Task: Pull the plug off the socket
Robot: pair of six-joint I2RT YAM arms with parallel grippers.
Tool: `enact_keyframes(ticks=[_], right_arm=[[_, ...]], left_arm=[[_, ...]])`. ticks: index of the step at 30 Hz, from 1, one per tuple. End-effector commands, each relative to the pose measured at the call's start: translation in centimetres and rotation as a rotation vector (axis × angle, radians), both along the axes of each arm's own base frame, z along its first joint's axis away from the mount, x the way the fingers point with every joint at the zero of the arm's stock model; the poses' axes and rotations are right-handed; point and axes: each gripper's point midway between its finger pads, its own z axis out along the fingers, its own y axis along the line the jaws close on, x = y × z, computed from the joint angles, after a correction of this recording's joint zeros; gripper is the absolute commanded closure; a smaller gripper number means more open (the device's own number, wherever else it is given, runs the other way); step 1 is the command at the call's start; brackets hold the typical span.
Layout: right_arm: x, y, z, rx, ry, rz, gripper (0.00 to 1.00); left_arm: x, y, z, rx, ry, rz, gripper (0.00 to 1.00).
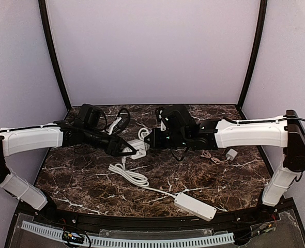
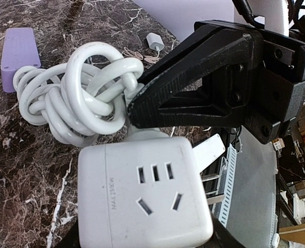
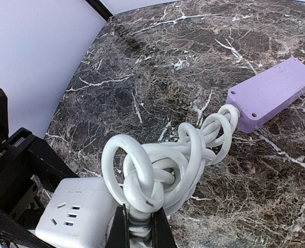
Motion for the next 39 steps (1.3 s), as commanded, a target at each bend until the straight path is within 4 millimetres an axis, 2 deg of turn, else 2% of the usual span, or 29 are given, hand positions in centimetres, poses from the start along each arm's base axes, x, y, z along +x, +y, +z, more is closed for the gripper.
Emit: enact_keyframes(ticks=[1,7,8,15,20,31,39], right_arm=[[0.0,-2.5,-0.7,-0.113,0.022,-0.093,1.0],[0.9,-3.6,-0.3,-0.169,0.042,-0.185,1.0],[1.0,-3.6,-0.1,-0.173,0.042,-0.192,1.0],[1.5,-3.9,0.4,-0.16,0.049,-0.204,1.0],[1.3,-4.3,0.3,-0.159,0.032,-0.195,1.0],[1.4,-7.8,-0.6,-0.14,0.046,-0.315,1.0],[1.5,-8.7,-1.6,-0.144,0.077,-0.337,1.0]], left_arm=[[1.7,-0.2,4.8,-0.082,-0.192,0.016,0.99],[0.7,-0.8,3.5,0.049,-0.294,-0.001,0.99],[0.1,-1.1,3.1,0.068,-0.295,-0.018,0.99],[-0.8,-1.9,1.9,0.136,-0.334,-0.06,0.99],[-0.7,-2.0,2.1,0.132,-0.333,-0.06,0.99],[-0.4,-1.6,2.9,0.11,-0.34,-0.031,0.99],[-0.1,-1.1,3.6,0.084,-0.345,-0.018,0.99]])
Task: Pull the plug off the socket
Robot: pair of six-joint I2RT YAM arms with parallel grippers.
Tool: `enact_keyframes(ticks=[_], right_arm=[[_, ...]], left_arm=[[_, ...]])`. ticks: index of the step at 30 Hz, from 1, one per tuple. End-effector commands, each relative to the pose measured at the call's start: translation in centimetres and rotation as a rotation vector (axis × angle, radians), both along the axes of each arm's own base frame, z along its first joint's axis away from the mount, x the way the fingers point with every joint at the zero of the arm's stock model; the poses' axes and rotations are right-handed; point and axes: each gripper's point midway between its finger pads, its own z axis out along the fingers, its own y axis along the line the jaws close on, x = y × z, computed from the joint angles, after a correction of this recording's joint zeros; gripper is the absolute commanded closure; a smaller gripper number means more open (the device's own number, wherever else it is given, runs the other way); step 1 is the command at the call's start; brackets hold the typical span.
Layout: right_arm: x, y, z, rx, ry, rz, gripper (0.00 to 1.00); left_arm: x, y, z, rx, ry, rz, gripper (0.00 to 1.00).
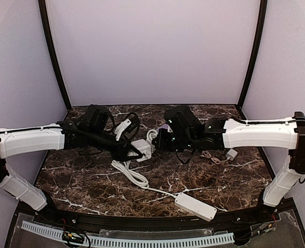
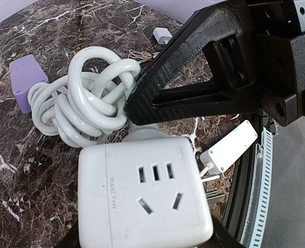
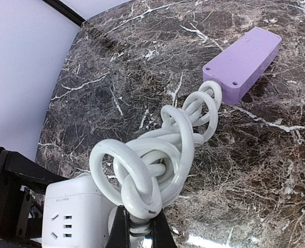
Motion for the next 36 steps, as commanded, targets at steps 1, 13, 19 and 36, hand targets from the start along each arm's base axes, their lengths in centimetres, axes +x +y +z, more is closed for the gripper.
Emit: enact_keyframes(ticks=[1,13,19,36], right_arm=[[2.3,-5.5,-1.5,-0.126,-0.011,-0.172,1.0],[1.7,-2.8,0.8,-0.066,-0.075,-0.099,1.0],[1.1,-0.8,1.4,-0.047,-0.084,-0.04,1.0],[-0.7,3.5,2.0,-0.033,-0.107,0.062,1.0]], left_arm=[[0.7,1.0,3.6,-0.062,-0.077,0.022,0.99],[0.4,0.3,2.8,-0.075,-0.005,0.005,0.99],[0.2,0.0,2.2,-0.057,0.01,-0.004,0.99],[0.1,-0.2,1.8,-0.036,0.018,-0.01,0.99]])
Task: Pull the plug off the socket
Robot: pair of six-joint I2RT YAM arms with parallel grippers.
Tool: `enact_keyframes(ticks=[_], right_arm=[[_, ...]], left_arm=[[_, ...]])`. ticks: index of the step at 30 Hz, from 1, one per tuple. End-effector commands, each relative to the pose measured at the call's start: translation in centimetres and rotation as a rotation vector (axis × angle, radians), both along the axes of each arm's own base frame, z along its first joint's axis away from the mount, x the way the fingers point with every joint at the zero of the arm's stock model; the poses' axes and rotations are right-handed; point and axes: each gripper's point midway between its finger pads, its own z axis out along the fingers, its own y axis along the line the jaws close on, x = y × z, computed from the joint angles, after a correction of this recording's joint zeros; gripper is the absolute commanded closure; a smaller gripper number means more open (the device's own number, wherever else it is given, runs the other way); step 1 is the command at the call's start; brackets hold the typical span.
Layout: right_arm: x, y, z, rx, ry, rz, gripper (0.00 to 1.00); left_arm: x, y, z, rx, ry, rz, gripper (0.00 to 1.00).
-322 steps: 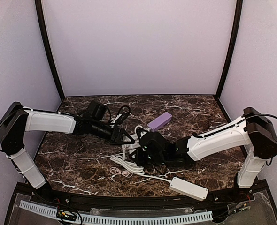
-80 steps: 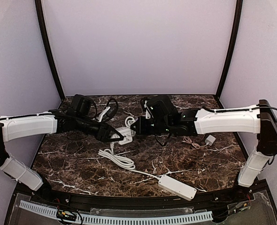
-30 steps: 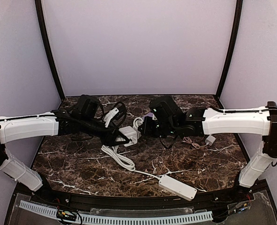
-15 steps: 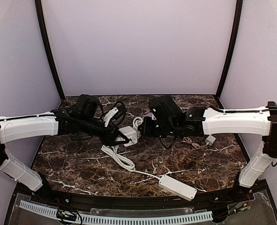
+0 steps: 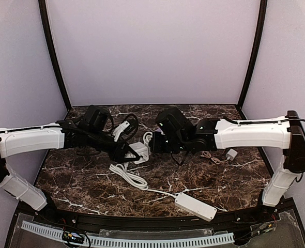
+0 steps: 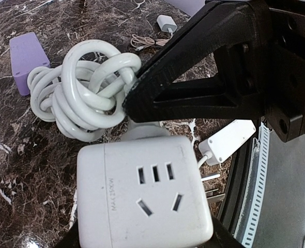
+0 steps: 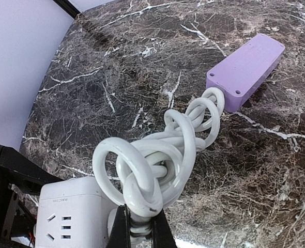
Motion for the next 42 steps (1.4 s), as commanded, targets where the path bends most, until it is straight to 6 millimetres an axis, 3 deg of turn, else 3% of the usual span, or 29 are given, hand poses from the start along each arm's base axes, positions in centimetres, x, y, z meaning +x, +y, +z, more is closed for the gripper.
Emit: enact_keyframes(ticks=[1,8,16,21,28,36,42], right_arm=[[-0.1,1.7,2.6,0.041,-0.067,0.027,1.0],[1.0,-1.4,1.9,0.008,-0.062,-0.049,1.0],[2.3,-6.6,-1.5,0.023,0.037,-0.153,1.0],[2.7,-7.8,-1.5,0.018,0.029,-0.174,1.0],[2.9,-6.6,-0.6,0.016,0.006,-0.134,1.0],[1.7,-2.4,2.9,0.016,-0.101,-0.049,1.0],[0.6,0.5,2.9,-0.051,-0.143,0.021,1.0]], left_arm=[[0.8,-0.8,2.7,-0.061,-0.061,-0.013,0.99],[0.9,-0.5,3.1,-0.054,-0.084,0.0,0.99],[1.7,0.2,3.3,-0.03,-0.113,0.044,0.99],[2.0,0.4,3.4,-0.04,-0.11,0.058,0.99],[1.6,-0.1,3.1,-0.056,-0.08,0.034,0.99],[2.2,0.1,1.3,0.01,-0.049,0.058,0.99],[2.4,0.1,0.9,0.023,-0.044,0.064,0.99]])
